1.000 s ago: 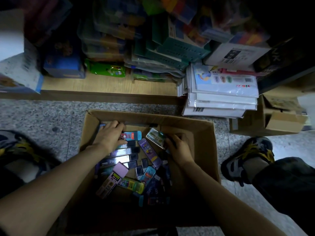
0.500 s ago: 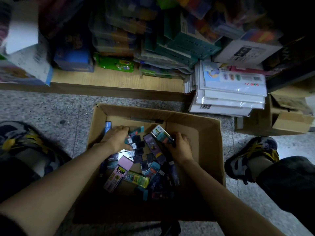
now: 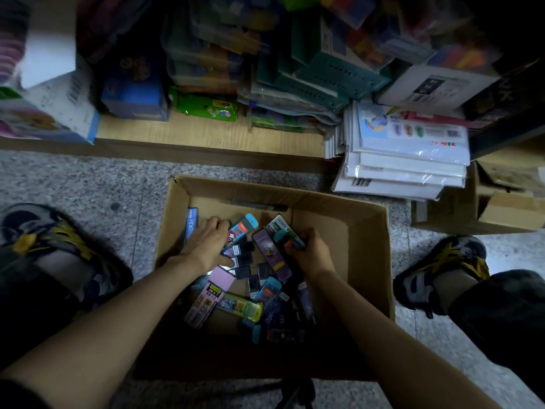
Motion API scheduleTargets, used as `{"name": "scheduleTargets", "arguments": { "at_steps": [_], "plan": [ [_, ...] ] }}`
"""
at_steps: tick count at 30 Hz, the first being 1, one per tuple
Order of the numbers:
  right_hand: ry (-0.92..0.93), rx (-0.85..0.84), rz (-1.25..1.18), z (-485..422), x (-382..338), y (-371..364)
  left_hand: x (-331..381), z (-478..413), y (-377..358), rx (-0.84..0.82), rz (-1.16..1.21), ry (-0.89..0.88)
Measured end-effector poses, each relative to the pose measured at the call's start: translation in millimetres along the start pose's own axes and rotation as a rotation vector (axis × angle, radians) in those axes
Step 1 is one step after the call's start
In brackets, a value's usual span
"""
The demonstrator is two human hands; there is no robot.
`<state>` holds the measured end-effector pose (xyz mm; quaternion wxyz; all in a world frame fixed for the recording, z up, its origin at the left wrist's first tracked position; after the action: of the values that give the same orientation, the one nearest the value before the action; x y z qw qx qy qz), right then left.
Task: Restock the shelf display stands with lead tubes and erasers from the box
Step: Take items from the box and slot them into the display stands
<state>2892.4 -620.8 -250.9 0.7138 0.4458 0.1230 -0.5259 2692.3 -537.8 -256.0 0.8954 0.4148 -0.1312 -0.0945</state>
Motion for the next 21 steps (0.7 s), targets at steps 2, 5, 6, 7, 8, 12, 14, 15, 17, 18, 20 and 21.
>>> {"name": "scheduleTargets", "arguments": {
  "at_steps": [2, 5, 6, 7, 8, 12, 14, 15, 17, 18, 20, 21],
  "plan": [
    [0.005, 0.011, -0.035, 3, 3, 0, 1, -2, 0, -0.007, 0.007, -0.005],
    [0.008, 0.02, -0.059, 5, 8, 1, -2, -4, -1, -0.033, 0.075, 0.018],
    [0.013, 0.026, -0.058, 5, 9, 1, -3, -4, -1, -0.033, 0.086, 0.025],
    [0.017, 0.031, -0.059, 5, 10, 1, -4, -4, 0, -0.033, 0.091, 0.03],
    [0.016, 0.036, -0.064, 5, 11, 1, -4, -3, 0, -0.034, 0.101, 0.034],
    [0.011, 0.046, -0.065, 6, 15, 1, -7, -3, -2, -0.08, 0.133, 0.039],
    [0.019, 0.053, -0.062, 6, 14, 2, -6, -3, -3, -0.097, 0.133, 0.025],
    [0.027, 0.057, -0.058, 7, 13, 4, -4, -2, -3, -0.095, 0.145, 0.004],
    [0.053, 0.072, -0.061, 9, 11, 7, 0, 0, 2, -0.077, 0.216, -0.035],
    [0.07, 0.09, -0.074, 11, 9, 11, 3, 2, 6, -0.062, 0.271, -0.051],
    [0.099, 0.134, -0.13, 16, 4, 19, 8, 7, 18, -0.038, 0.415, -0.065],
    [0.115, 0.158, -0.152, 19, 1, 24, 11, 10, 24, -0.03, 0.49, -0.06]
  ]
}}
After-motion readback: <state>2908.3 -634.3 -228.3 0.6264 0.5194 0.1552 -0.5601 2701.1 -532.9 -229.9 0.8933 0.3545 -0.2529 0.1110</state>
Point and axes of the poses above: each hand's wrist, its own z-axis away from the middle knuckle, its own y-axis out of the back of the hand, x = y × z, the point moved 10 cm from there along -z, towards the middle knuckle, and after that the axes turned 11 degrees about y, right-handed, at the moved point
